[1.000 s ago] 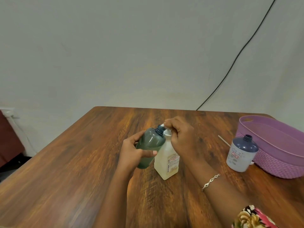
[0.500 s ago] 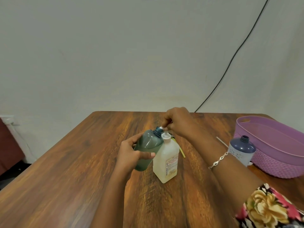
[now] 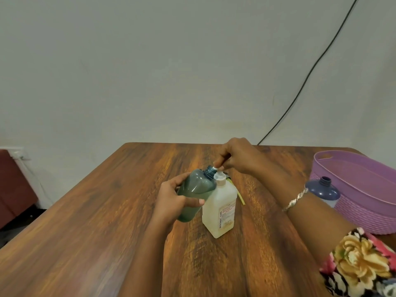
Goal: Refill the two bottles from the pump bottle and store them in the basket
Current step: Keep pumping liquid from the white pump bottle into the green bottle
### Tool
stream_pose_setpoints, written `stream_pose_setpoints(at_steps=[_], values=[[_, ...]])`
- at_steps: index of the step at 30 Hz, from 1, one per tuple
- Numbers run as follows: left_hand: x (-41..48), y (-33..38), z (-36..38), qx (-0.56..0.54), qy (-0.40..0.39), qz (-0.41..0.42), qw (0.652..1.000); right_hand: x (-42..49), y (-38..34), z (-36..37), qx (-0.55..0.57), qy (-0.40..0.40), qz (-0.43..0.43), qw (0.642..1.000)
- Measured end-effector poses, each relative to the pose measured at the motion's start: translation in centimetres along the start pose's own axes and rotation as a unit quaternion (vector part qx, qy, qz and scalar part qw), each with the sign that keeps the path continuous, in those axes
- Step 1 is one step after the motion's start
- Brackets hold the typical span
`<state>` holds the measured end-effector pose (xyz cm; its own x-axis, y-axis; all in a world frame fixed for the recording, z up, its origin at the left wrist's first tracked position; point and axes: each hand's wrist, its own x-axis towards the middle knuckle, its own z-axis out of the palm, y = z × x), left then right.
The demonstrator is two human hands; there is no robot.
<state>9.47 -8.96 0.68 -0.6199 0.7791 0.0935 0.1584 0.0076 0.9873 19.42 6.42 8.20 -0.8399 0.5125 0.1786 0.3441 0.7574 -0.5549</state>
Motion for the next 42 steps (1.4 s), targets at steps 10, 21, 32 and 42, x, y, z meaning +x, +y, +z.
stream_pose_setpoints(at_steps=[10, 21, 32, 42], values=[[0.1, 0.3, -0.3, 0.018, -0.01, 0.006, 1.0, 3.1, -0.9, -2.3, 0.061, -0.177, 0.059, 0.981], [0.4, 0.4, -0.2, 0.0, -0.016, 0.003, 1.0, 2.8, 1.4, -1.3, 0.276, -0.117, 0.186, 0.936], [0.3, 0.6, 0.0, -0.014, -0.008, -0.005, 1.0, 1.2, 1.8, -0.3, 0.385, -0.078, 0.222, 0.892], [0.4, 0.4, 0.0, -0.011, -0.009, -0.005, 1.0, 0.7, 1.8, 1.1, 0.441, 0.017, 0.222, 0.87]])
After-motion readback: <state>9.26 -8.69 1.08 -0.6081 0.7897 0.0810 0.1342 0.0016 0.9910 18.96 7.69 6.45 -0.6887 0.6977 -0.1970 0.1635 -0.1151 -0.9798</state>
